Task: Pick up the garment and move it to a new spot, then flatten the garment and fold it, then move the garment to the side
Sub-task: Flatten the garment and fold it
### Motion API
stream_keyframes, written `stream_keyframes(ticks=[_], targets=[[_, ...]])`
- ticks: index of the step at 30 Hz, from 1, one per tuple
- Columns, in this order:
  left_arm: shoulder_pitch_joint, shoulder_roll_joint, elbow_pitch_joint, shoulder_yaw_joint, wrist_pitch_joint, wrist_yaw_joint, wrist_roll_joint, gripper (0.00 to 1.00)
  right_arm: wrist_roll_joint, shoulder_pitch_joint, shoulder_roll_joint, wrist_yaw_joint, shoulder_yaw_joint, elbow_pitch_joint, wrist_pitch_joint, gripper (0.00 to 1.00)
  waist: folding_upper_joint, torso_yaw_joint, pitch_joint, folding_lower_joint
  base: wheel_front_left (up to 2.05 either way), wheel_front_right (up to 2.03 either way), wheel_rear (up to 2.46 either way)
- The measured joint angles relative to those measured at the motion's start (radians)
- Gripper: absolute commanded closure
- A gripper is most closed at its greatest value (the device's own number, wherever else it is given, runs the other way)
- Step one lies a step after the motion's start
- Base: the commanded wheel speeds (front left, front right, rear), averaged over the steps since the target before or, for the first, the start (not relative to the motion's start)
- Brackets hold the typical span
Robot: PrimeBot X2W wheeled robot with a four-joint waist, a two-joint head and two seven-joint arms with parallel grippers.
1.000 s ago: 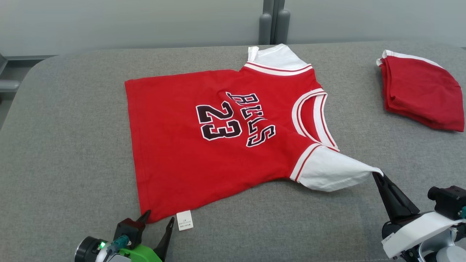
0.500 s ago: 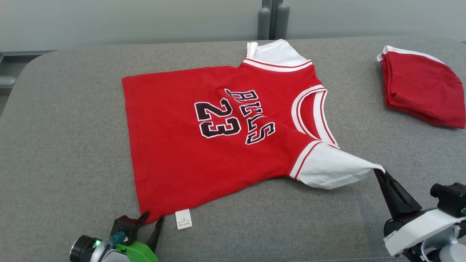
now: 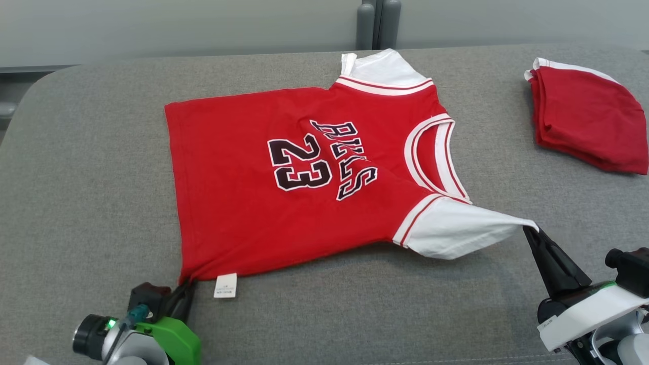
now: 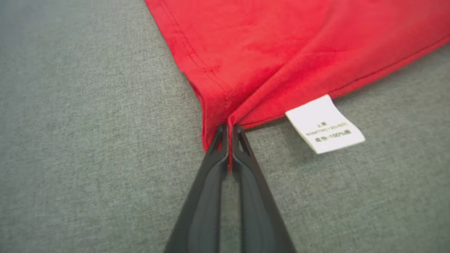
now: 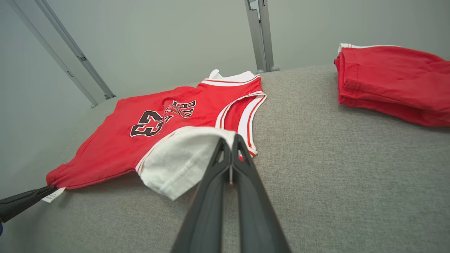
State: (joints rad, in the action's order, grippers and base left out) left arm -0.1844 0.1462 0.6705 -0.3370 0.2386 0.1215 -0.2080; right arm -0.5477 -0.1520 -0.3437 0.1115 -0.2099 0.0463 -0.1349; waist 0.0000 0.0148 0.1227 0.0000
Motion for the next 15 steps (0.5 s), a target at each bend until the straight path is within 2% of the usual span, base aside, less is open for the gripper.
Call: stream_keyframes(ticks=[5,15], targets=[[-0.016,0.054,-0.053,0.032,0.000,-0.009,-0.007,1.00,-0.011,-0.001,-0.011,0.001,-0.007,0.044,0.026,1.00,0.0000,0.003,-0.001,0.0000,0.00,0.00,0.00],[0.004,0.166,-0.169,0.008,-0.024,-0.007,0.019,1.00,-0.081,-0.059,-0.042,0.002,-0.045,0.133,0.135,1.00,0.0000,-0.002,0.009,0.0000,0.00,0.00,0.00]])
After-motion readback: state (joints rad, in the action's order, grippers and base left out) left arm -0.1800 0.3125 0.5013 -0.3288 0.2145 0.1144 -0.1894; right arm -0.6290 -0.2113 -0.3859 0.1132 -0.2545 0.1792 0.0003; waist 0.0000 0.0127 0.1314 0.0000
